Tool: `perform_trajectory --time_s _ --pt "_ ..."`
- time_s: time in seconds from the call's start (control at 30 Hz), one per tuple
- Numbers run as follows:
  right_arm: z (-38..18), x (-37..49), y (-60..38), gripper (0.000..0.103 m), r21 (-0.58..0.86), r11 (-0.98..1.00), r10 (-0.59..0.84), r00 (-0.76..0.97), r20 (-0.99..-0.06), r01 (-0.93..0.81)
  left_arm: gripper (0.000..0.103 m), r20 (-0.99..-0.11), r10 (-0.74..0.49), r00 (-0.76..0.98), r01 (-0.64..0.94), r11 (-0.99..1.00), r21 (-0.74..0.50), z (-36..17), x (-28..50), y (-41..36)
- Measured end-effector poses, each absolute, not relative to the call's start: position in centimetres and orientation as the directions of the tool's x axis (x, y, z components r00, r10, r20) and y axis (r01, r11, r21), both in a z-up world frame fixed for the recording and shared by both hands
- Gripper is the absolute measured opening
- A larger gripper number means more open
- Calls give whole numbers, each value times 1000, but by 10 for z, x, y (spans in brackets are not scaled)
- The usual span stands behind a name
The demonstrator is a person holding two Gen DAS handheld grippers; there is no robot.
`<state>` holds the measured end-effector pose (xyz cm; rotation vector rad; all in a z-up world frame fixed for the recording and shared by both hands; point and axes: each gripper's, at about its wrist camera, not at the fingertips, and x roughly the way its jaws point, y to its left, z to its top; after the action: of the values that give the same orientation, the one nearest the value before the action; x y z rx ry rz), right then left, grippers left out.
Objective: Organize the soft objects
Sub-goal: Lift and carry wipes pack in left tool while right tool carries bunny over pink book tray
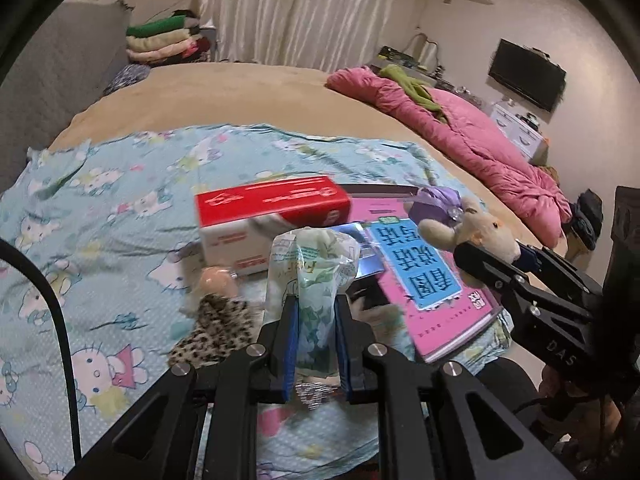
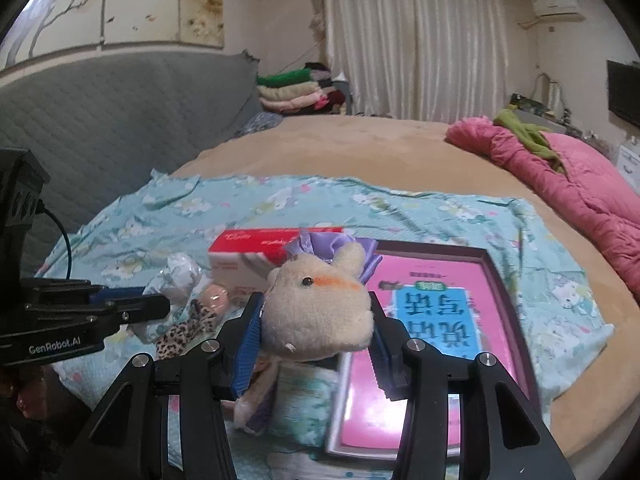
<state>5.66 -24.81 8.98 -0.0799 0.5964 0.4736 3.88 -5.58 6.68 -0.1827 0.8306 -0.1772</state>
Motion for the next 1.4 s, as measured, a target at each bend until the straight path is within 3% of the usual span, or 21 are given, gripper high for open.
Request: perform_trajectory --time_s 0.57,1.4 --pt "89 63 -339 49 151 953 302 802 -515 -262 17 -753 -262 604 206 964 -170 71 59 -146" --pt "43 86 -405 49 195 973 219 779 -588 -127 17 -862 -240 447 294 949 -113 -1 120 -239"
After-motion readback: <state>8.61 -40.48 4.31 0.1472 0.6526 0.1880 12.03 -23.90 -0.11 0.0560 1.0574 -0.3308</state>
